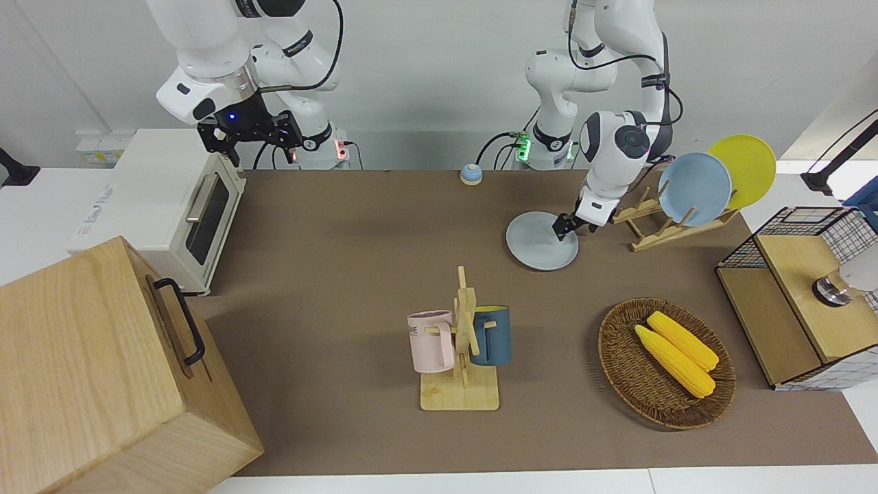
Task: Pick gray plate from table and place it on lower plate rack with left arm
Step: 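Close the left gripper on the gray plate's rim nearest the robot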
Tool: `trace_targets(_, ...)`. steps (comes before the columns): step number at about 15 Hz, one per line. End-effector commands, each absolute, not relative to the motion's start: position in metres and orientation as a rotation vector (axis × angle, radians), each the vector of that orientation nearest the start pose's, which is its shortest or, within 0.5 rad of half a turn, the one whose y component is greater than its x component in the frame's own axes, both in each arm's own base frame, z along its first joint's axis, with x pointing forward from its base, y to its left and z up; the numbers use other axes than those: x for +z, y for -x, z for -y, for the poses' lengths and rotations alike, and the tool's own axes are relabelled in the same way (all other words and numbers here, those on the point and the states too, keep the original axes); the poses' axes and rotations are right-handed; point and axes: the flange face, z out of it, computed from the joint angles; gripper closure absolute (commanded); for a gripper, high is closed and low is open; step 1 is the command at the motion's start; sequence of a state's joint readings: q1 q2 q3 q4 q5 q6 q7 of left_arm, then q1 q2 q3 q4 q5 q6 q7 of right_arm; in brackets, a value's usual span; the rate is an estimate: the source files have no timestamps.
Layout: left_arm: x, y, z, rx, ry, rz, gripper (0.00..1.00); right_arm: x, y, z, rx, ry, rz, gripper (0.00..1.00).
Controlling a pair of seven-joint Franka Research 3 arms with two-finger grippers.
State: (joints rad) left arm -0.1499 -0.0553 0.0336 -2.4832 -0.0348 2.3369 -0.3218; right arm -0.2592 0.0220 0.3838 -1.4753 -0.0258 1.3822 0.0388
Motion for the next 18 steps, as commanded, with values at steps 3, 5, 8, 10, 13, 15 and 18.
trace_targets(3,0.2937,-0.4504,0.0591,0.160,3.117,0.424,0.89,0.6457,-0.5358,-0.0598,0.179,3.167,0.108,0.017)
trace_targets(5,0.2936,-0.4491,0.0597,0.174,3.114,0.423,1.00,0.6450,-0.5358,-0.0598,0.181,3.167,0.108,0.017)
trace_targets(8,0.2961,-0.4494,0.0618,0.167,3.117,0.411,1.00,0.6464,-0.5353,-0.0599,0.176,3.168,0.108,0.017)
trace_targets(10,0.2954,-0.4493,0.0618,0.169,3.116,0.409,1.00,0.6450,-0.5358,-0.0598,0.181,3.167,0.108,0.017)
trace_targets(13,0.2954,-0.4493,0.0618,0.169,3.117,0.407,1.00,0.6457,-0.5359,-0.0590,0.179,3.167,0.106,0.017)
trace_targets(15,0.2954,-0.4493,0.0618,0.169,3.117,0.404,1.00,0.6457,-0.5358,-0.0598,0.179,3.167,0.108,0.017)
trace_targets(18,0.2991,-0.4522,0.0615,0.155,3.123,0.390,1.00,0.6457,-0.5358,-0.0598,0.179,3.167,0.108,0.017)
